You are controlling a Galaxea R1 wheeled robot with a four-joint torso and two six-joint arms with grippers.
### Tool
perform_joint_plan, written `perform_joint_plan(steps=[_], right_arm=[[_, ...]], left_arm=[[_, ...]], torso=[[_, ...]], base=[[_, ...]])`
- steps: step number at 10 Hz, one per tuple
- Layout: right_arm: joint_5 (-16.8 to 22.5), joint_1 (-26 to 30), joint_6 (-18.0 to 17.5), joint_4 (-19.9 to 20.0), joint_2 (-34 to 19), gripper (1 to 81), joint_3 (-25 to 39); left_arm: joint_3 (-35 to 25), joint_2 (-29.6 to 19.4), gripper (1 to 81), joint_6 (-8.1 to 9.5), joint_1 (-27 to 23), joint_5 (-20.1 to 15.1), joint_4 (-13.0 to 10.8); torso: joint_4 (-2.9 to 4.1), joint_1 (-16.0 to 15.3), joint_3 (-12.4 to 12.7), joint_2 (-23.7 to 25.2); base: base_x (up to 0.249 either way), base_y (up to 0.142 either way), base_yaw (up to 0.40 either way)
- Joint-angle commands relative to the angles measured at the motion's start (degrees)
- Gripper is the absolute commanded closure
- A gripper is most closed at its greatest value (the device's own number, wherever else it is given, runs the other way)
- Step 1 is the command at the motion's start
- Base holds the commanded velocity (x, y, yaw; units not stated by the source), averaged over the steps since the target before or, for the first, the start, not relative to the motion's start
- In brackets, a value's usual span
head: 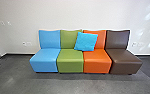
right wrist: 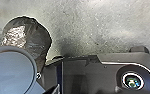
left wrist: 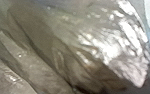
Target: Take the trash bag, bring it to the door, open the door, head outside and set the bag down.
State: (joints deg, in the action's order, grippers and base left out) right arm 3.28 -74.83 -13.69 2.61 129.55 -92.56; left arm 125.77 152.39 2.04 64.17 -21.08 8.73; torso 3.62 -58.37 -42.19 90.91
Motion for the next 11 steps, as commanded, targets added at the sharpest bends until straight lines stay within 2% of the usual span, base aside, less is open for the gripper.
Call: perform_joint_plan(steps=[1,3,4,5,7,10,11], right_arm=[[2.96,1.82,0.42,-1.11,-0.24,1.0,-1.64],[2.96,1.3,0.42,-1.73,1.96,1.0,-4.37],[2.96,0.77,0.42,-1.99,2.4,1.0,-4.19],[2.7,-0.2,0.42,-3.04,2.93,1.0,-4.46],[0.41,-1.96,0.42,-4.19,4.34,1.0,-6.3],[0.41,-3.36,0.42,-4.89,6.62,1.0,-9.11],[0.41,-3.54,0.42,-5.42,7.76,1.0,-10.78]], left_arm=[[0.26,-0.42,81.1,-1.33,-3.57,-2.92,0.15],[4.92,2.12,81.1,-1.86,-2.6,-2.83,0.15],[5.98,2.83,81.1,-2.47,-2.08,-2.74,0.15],[6.24,3.27,81.1,-3.0,-1.81,-2.74,0.15],[6.33,3.62,81.1,-3.0,-1.46,-2.83,0.15],[8.52,5.2,81.1,-3.09,0.65,-2.65,-0.11],[10.11,6.17,81.1,-3.09,1.79,-2.65,-1.35]], torso=[[0.0,3.61,4.27,-5.62],[0.0,6.29,7.15,-9.71],[0.0,7.65,4.22,-11.76],[0.0,8.85,5.38,-13.56],[0.0,10.95,6.06,-16.75],[0.0,14.88,6.19,-22.8],[0.0,16.24,6.19,-24.94]], base=[[0.0,0.0,0.0],[0.0,0.0,0.0],[0.0,0.0,0.0],[0.0,0.0,0.0],[0.0,0.0,0.0],[0.0,0.0,0.0],[0.0,0.0,0.0]])
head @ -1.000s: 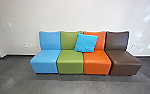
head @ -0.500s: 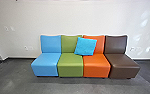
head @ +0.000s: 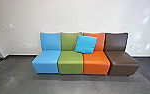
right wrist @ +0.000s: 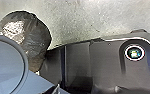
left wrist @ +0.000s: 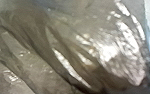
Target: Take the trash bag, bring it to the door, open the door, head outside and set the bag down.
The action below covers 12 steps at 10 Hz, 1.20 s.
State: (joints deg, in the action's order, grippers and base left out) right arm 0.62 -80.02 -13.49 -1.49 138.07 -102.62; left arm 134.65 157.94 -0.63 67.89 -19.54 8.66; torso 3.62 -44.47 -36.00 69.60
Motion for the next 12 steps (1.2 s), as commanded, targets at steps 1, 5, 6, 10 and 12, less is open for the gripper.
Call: perform_joint_plan(steps=[1,5,6,10,12], right_arm=[[3.07,1.57,0.22,-1.24,0.47,1.0,-2.48],[3.07,-0.1,0.22,-1.67,3.02,1.0,-6.08],[3.07,-0.72,0.22,-2.2,4.08,1.0,-7.4],[2.72,-1.77,0.22,-2.56,7.16,1.0,-12.24],[2.72,-2.3,0.22,-2.64,8.3,1.0,-13.81]], left_arm=[[3.08,1.76,81.1,-0.42,-0.44,-2.62,-1.71],[9.93,7.12,81.1,-0.42,4.66,-0.85,-6.98],[11.17,8.18,81.1,-0.42,5.54,0.11,-8.13],[13.45,10.56,81.1,-0.42,6.95,0.82,-10.24],[13.45,10.47,81.1,-0.42,7.3,0.91,-10.33]], torso=[[0.0,3.61,0.0,-5.6],[0.0,8.94,4.11,-13.88],[0.0,10.05,6.2,-15.7],[0.0,14.76,13.25,-22.87],[0.0,17.25,17.1,-26.63]], base=[[0.0,0.0,0.0],[0.0,0.0,0.0],[0.0,0.0,0.0],[0.0,0.0,0.0],[0.0,0.0,0.0]])
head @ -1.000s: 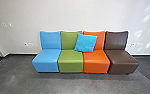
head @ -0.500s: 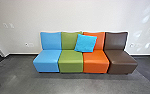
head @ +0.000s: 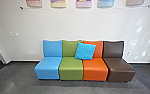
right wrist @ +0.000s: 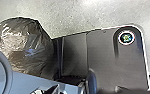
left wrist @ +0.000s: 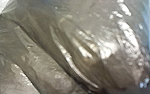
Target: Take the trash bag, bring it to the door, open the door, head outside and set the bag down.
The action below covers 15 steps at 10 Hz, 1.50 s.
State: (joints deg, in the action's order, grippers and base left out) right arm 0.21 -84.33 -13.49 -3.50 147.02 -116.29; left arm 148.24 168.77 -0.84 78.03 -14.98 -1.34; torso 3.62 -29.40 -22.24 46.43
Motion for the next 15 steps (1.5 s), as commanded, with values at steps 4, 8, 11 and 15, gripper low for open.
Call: perform_joint_plan(steps=[4,8,11,15], right_arm=[[3.04,0.43,0.22,-1.07,1.8,1.0,-4.1],[2.96,-1.41,0.22,-2.21,7.09,1.0,-11.5],[1.55,-2.2,0.22,-2.39,7.88,1.0,-11.85],[1.55,-3.17,0.22,-3.61,10.42,1.0,-15.7]], left_arm=[[0.21,-0.18,81.1,-0.13,-1.87,-3.57,-1.21],[4.07,2.45,81.1,-0.13,-1.0,-3.65,-2.88],[4.34,2.46,81.1,-0.13,-0.38,-3.22,-3.49],[4.34,2.46,81.1,-0.13,0.15,-2.24,-3.49]], torso=[[0.0,10.34,2.73,-15.83],[0.0,12.02,3.15,-18.39],[0.0,15.71,7.75,-24.16],[0.0,23.86,20.87,-36.77]], base=[[0.0,0.0,0.0],[0.0,0.0,0.0],[0.0,0.0,0.0],[0.0,0.0,0.0]])
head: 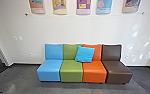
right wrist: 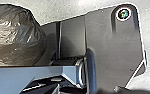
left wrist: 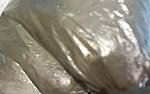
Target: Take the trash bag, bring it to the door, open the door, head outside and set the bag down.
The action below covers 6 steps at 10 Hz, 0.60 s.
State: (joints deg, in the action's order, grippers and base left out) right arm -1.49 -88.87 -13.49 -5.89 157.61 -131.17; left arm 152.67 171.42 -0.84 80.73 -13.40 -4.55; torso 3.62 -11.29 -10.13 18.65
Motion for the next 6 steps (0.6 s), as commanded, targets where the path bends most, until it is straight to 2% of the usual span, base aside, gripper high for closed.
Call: perform_joint_plan(steps=[1,2,3,5,6], right_arm=[[3.25,1.02,0.22,-1.49,0.01,1.0,-1.45],[3.07,0.84,0.22,-1.49,0.27,1.0,-1.97],[3.07,0.75,0.22,-1.49,0.44,1.0,-1.97],[3.07,0.84,0.14,-1.23,1.41,1.0,-2.85],[3.07,0.83,0.14,-1.15,2.12,1.0,-3.99]], left_arm=[[-0.09,-0.29,81.1,-0.13,-2.54,-3.65,-0.29],[-0.09,-0.2,81.1,-0.13,-2.54,-3.65,-0.29],[-0.09,-0.2,81.1,-0.13,-2.46,-3.57,-0.29],[-0.09,-0.11,81.1,-0.13,-2.46,-3.57,-0.29],[-0.09,-0.11,81.1,-0.13,-2.46,-3.57,-0.29]], torso=[[0.0,3.47,5.3,-5.42],[0.0,4.79,1.64,-7.37],[0.0,6.03,3.5,-9.22],[0.0,8.04,4.77,-12.24],[0.0,11.29,4.98,-18.65]], base=[[0.0,0.0,0.0],[0.0,0.0,0.0],[0.0,0.0,0.0],[0.0,0.0,0.0],[0.0,0.0,0.0]])
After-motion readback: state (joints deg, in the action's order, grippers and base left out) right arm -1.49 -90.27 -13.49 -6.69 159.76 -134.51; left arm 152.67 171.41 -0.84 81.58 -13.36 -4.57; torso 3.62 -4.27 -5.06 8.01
